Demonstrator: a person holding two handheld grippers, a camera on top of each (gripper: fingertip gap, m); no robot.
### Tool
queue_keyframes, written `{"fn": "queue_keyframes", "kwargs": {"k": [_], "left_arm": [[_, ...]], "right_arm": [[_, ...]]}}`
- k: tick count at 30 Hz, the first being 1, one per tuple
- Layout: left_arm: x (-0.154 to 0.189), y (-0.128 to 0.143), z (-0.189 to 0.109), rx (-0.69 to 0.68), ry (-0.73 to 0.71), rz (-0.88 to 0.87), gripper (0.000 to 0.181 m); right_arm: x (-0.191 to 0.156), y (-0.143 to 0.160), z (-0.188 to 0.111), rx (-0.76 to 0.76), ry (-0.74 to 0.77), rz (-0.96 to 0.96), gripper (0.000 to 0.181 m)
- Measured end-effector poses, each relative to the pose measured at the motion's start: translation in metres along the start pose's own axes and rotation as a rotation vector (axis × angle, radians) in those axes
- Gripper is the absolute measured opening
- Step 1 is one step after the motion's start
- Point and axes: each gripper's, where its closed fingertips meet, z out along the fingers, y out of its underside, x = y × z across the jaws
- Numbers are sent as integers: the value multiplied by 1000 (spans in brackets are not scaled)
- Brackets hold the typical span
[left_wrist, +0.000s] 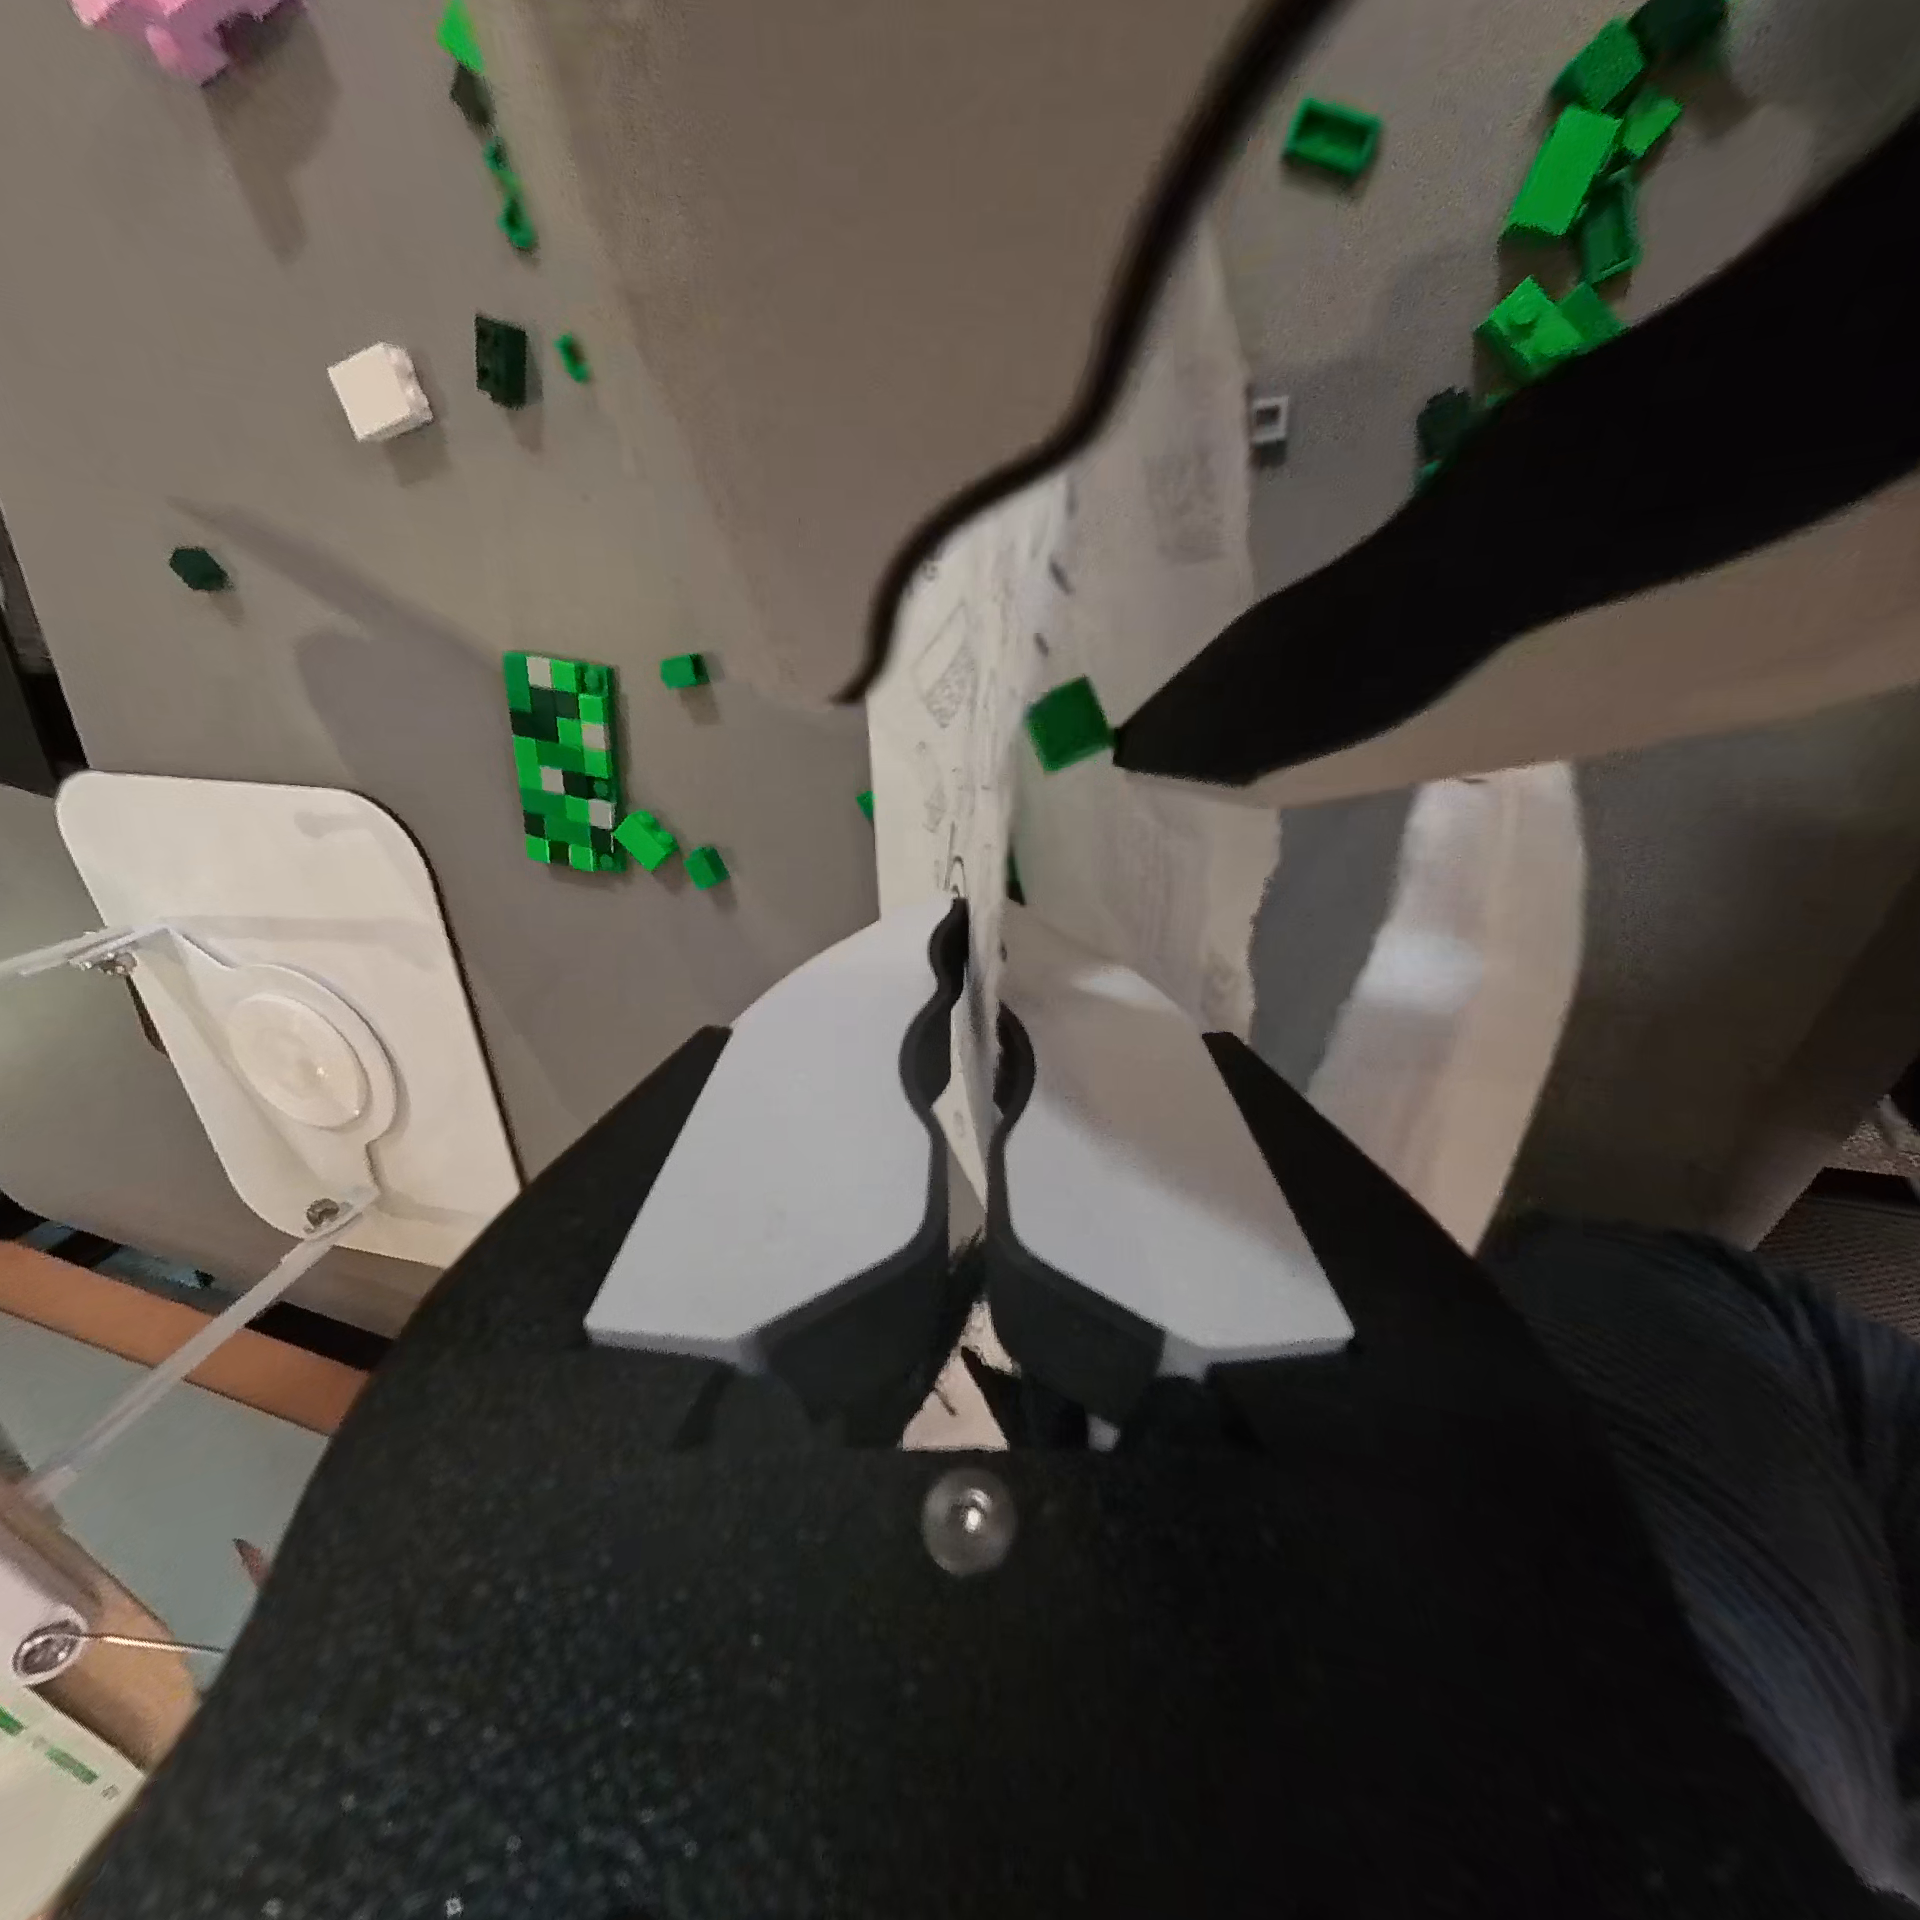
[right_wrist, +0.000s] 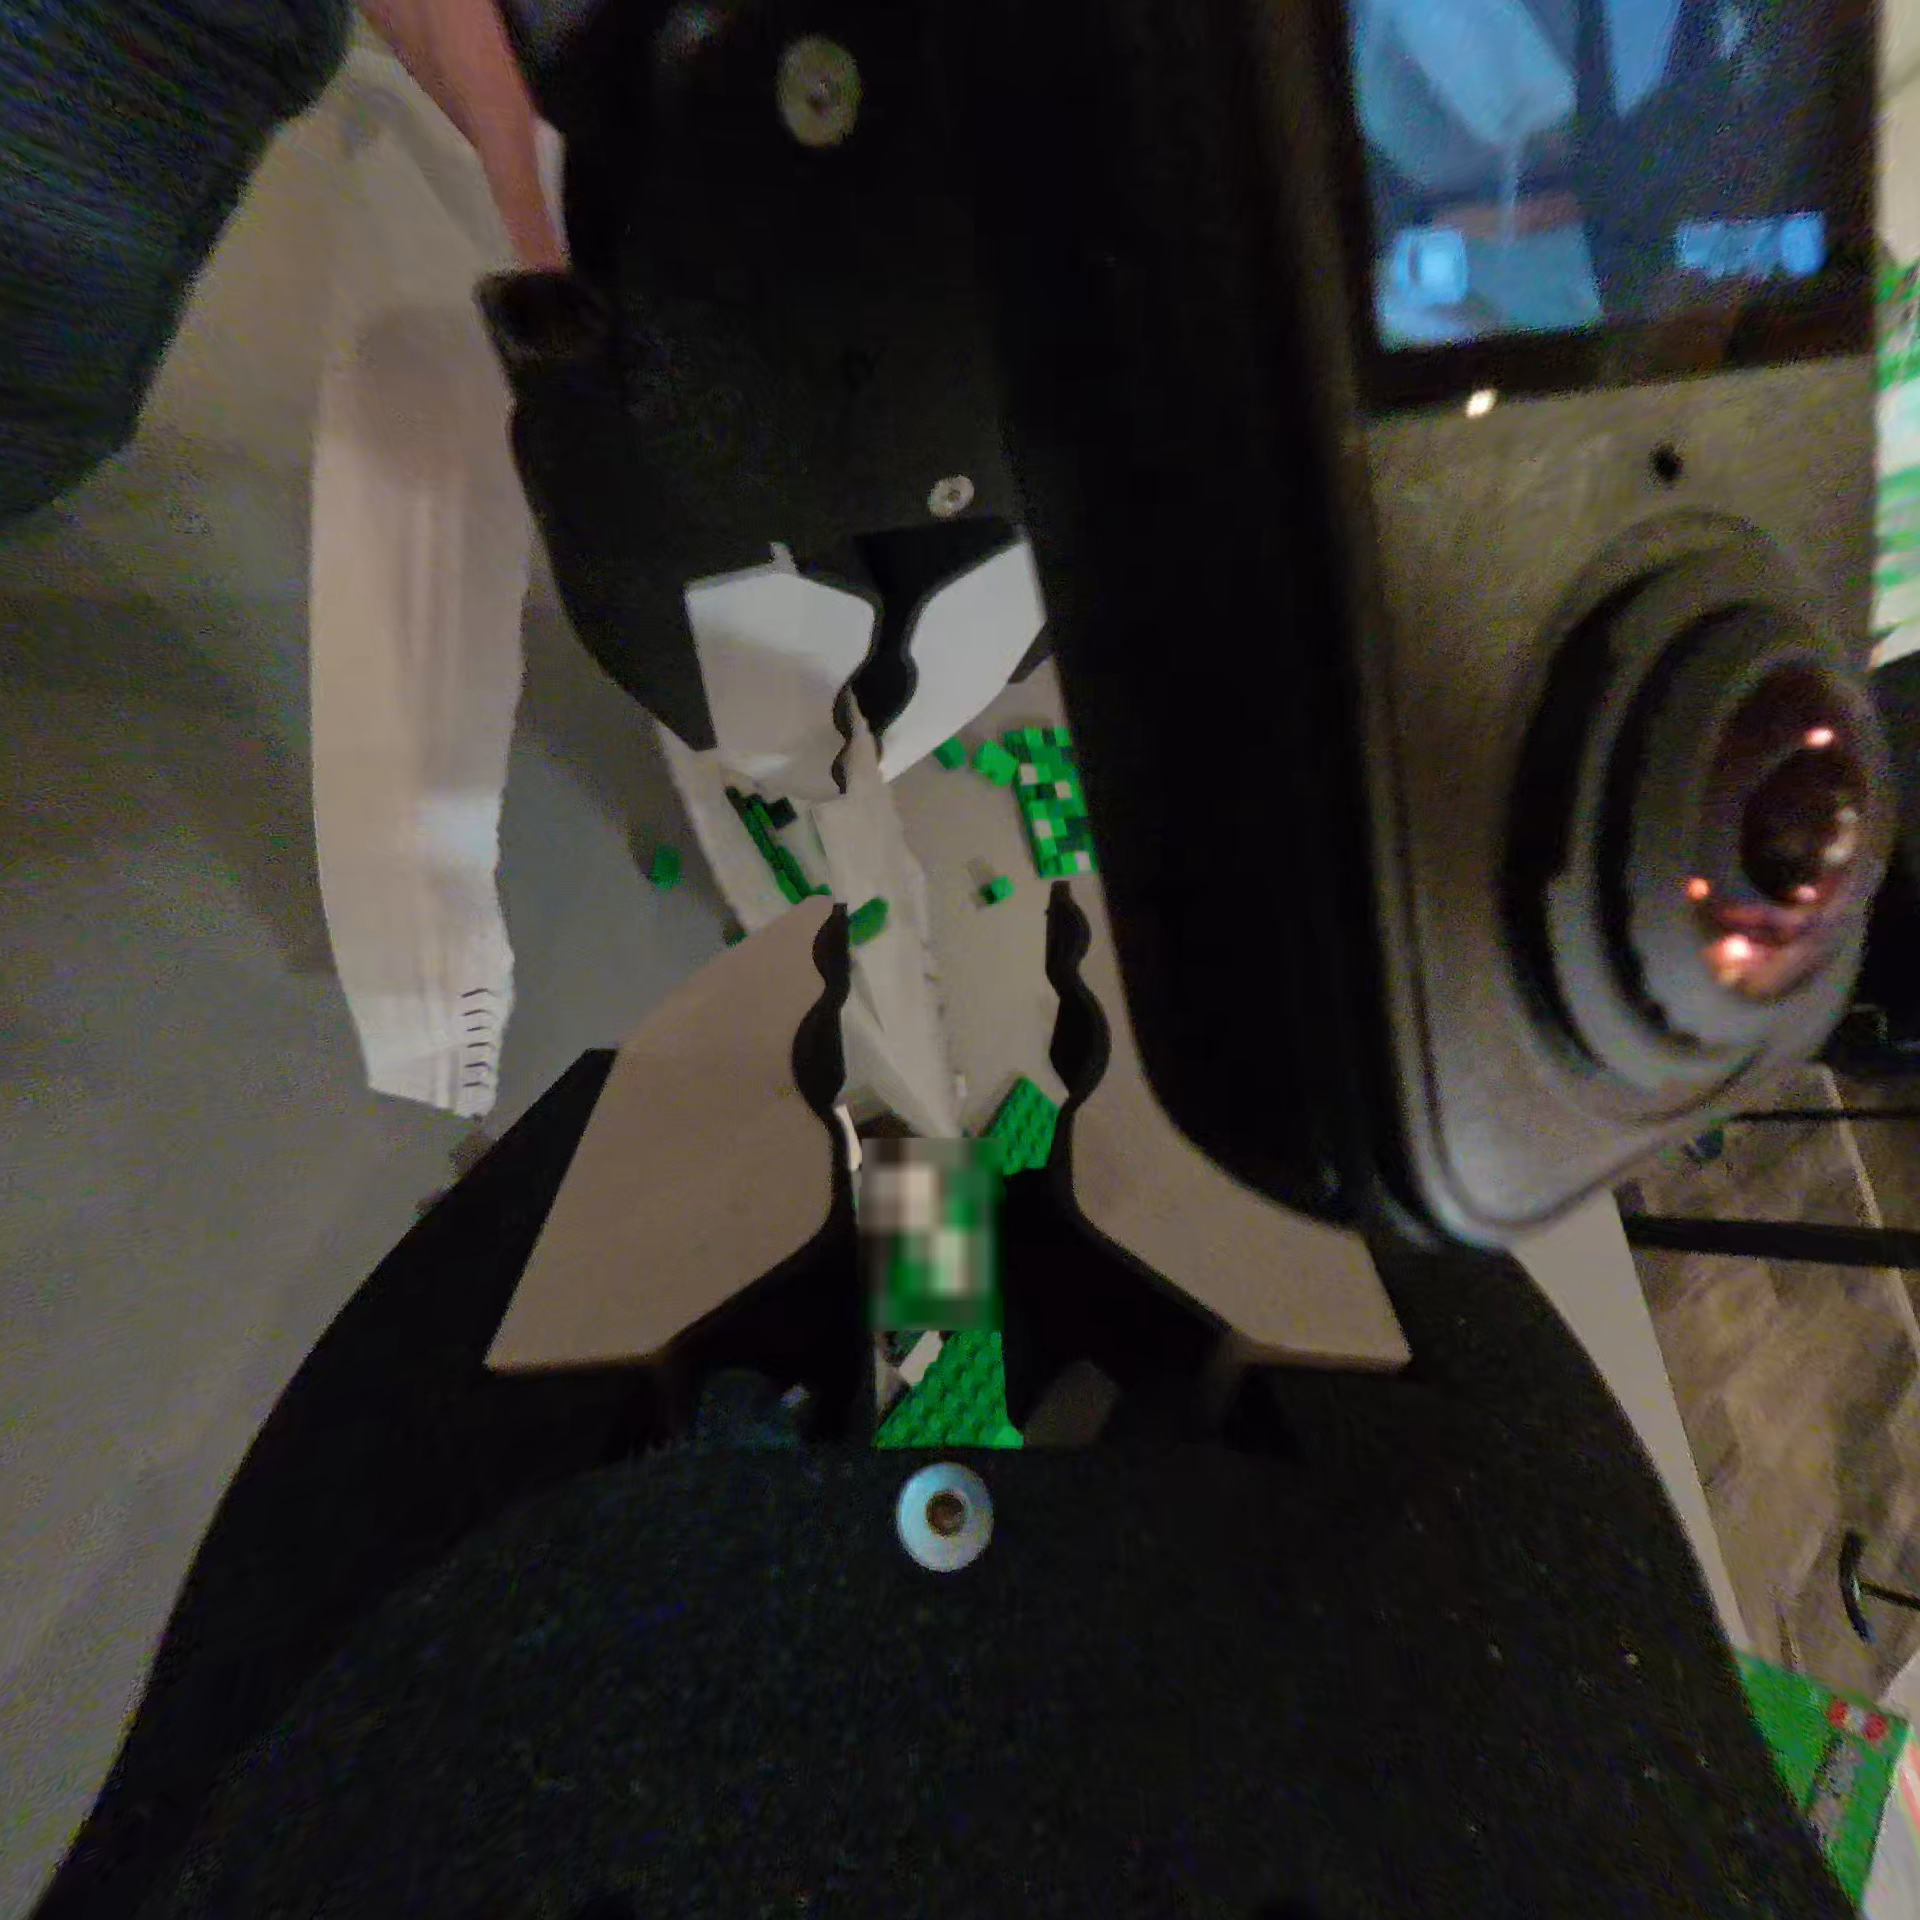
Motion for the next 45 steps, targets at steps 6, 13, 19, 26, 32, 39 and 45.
{"fn": "queue_keyframes", "kwargs": {"k": [6, 13, 19, 26, 32, 39, 45], "left_arm": [[8, -11, 0, 12, 0, 68, 0], [9, -12, 4, -4, 11, 70, 0], [9, -10, 1, 5, 7, 64, 0], [8, -7, -6, 25, -12, 51, 0], [7, -4, -8, 23, -21, 37, 0], [7, -3, -8, 21, -26, 36, 0], [8, -4, -9, 21, -31, 40, 0]], "right_arm": [[11, 11, -8, -52, 37, 70, 40], [10, 12, -32, -8, 95, 121, 42], [13, 53, -94, 50, 216, 298, 42], [1, 210, -164, -131, 360, 623, 37], [-45, 271, -157, -156, 141, 788, 29], [-53, 304, -142, -193, 11, 760, 27], [-52, 310, -140, -202, -38, 775, 19]]}}
